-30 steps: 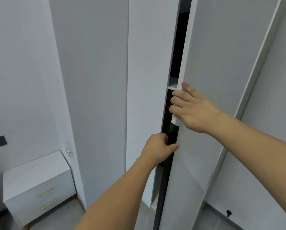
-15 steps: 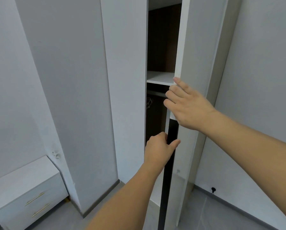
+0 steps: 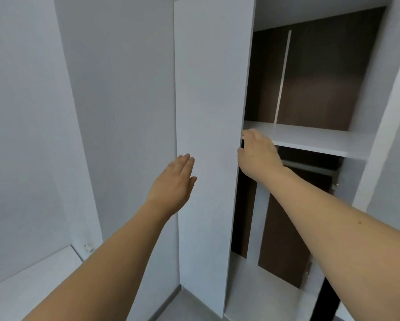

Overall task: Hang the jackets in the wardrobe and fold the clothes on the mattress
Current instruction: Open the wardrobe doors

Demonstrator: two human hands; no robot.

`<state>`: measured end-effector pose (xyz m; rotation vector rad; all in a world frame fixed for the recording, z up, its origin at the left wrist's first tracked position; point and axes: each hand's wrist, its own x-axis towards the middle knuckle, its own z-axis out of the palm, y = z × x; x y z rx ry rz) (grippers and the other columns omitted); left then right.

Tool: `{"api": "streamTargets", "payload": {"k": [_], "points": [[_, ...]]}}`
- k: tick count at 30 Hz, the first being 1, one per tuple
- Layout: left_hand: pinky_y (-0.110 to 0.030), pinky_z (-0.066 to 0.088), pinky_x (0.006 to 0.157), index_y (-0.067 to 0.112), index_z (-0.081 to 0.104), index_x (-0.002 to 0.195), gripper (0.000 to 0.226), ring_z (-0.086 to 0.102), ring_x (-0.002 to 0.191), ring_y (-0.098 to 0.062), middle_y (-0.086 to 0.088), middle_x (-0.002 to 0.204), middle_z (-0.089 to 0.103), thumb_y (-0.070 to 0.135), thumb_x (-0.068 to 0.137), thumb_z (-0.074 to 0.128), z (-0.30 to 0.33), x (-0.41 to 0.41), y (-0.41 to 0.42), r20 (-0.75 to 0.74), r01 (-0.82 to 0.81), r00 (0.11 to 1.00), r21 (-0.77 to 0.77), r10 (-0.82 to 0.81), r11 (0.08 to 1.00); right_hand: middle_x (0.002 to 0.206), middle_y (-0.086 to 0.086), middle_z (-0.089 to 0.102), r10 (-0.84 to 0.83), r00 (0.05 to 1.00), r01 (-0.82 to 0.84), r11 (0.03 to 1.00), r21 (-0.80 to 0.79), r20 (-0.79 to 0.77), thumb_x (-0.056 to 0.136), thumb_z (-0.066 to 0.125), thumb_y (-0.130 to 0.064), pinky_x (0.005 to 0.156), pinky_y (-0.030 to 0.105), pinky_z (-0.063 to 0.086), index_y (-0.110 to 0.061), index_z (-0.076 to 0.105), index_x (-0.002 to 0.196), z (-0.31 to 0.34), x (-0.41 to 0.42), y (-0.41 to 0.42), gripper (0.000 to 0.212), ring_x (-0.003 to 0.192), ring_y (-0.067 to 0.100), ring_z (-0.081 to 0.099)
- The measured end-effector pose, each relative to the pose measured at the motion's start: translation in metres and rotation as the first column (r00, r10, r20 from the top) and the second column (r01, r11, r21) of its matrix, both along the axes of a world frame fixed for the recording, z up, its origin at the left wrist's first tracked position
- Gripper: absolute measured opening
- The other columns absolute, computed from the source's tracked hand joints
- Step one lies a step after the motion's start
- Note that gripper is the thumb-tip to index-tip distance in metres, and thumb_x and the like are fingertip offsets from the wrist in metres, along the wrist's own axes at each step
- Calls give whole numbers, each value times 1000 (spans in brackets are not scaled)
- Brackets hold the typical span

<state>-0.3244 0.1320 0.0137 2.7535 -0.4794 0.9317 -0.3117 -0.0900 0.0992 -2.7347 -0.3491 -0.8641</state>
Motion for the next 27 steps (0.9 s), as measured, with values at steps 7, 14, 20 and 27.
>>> {"api": "streamTargets", "payload": {"k": [7, 14, 20, 27], "points": [[-42, -8, 124, 12, 3, 159, 63, -10, 153, -25, -6, 167, -6, 43, 106, 19, 20, 112, 3, -39, 55, 998, 607, -39, 793, 145, 14, 38, 62, 956, 141, 760, 634, -287, 102, 44, -15, 92, 32, 39, -6, 31, 146, 11, 112, -6, 47, 123, 29, 46], [-44, -12, 122, 13, 1, 159, 65, -13, 152, -24, -5, 166, -8, 45, 106, 22, 13, 217, -68, -130, 152, 988, 818, -79, 555, 143, 23, 47, 86, 959, 180, 557, 811, -272, 101, 45, -13, 96, 38, 43, 6, 41, 141, 32, 233, -28, 44, 129, 39, 47], [-48, -11, 122, 15, 1, 159, 65, -15, 152, -23, -4, 166, -8, 45, 105, 22, 3, 295, -116, -180, 214, 977, 872, -118, 441, 136, 6, 49, 169, 969, 71, 501, 863, -178, 104, 43, -31, 84, 26, 43, -9, 32, 146, 35, 318, -15, 49, 103, 17, 52], [-52, -18, 119, 17, -4, 159, 65, -28, 148, -26, -5, 166, -13, 44, 105, 22, -23, 354, -127, -132, 179, 981, 892, -141, 416, 118, 2, 59, 38, 998, 21, 561, 827, -51, 104, 43, -34, 85, 35, 52, -11, 50, 128, 14, 368, -16, 35, 104, 20, 59]]}}
